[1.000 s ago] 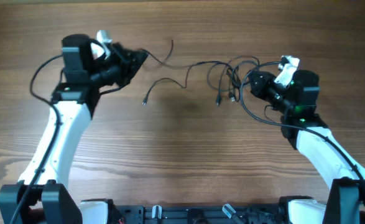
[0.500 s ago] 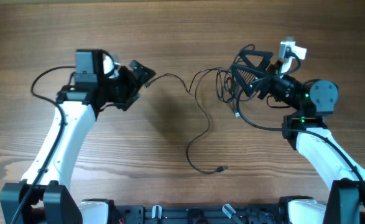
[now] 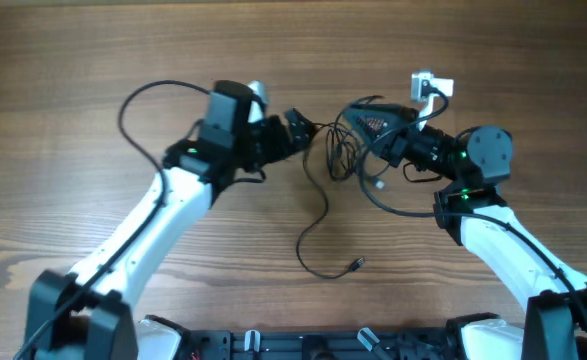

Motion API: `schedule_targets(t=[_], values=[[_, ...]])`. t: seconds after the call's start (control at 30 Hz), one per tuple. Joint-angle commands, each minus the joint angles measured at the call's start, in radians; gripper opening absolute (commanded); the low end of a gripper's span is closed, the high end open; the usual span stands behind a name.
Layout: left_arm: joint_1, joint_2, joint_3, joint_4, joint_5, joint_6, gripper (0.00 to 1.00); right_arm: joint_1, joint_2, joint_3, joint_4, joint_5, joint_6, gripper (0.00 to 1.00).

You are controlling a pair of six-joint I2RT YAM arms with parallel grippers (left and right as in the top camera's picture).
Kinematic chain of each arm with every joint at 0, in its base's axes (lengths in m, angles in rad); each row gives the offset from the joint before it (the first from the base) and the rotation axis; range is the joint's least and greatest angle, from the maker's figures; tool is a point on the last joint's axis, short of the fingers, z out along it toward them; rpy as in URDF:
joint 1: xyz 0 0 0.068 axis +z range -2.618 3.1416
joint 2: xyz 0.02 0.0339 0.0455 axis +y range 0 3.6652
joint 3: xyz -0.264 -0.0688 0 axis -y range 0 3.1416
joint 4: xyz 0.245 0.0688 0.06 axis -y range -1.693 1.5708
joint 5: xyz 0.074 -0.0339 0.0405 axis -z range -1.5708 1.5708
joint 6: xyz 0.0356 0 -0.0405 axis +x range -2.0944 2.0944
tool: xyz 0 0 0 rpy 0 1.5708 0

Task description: Untangle cables

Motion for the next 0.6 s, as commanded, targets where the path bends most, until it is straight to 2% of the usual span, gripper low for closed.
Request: schedule_targets(t=[0.0,0.1,0.2,0.3,0.37,0.4,0.43,0.5,0.57], values=[[-0.059,0.082,0.004,0.082,-0.058,0.005,0.99,0.004,-0.003,0.011,0.069,0.039,0.129,0.05],[-0.095,0.150,0.004,0.183,-0.058,-0.070,0.99,0.005,-0.003,0.011,0.117,0.006,0.168,0.05],[-0.127,0.224,0.004,0.241,-0.048,-0.071,0.88,0.003,-0.003,0.011,0.208,0.004,0.186,0.05],[-0.174,0.302,0.004,0.245,-0.046,-0.036,0.72,0.003,-0.003,0.011,0.298,0.054,0.191,0.05],[-0.194,0.336,0.004,0.242,-0.046,0.011,0.51,-0.001,-0.003,0.011,0.311,0.102,0.190,0.05],[-0.204,0.356,0.004,0.242,-0.047,0.045,0.38,-0.014,-0.003,0.011,0.306,0.137,0.174,0.05],[-0.209,0.371,0.004,0.222,-0.056,0.067,0.30,-0.038,-0.003,0.014,0.290,0.167,0.140,0.05],[-0.205,0.378,0.004,0.151,-0.127,0.067,0.25,-0.098,-0.003,0.048,0.192,0.200,0.046,0.04],[-0.188,0.378,0.004,0.077,-0.183,0.067,0.25,-0.157,-0.003,0.122,0.011,0.219,-0.058,0.05]])
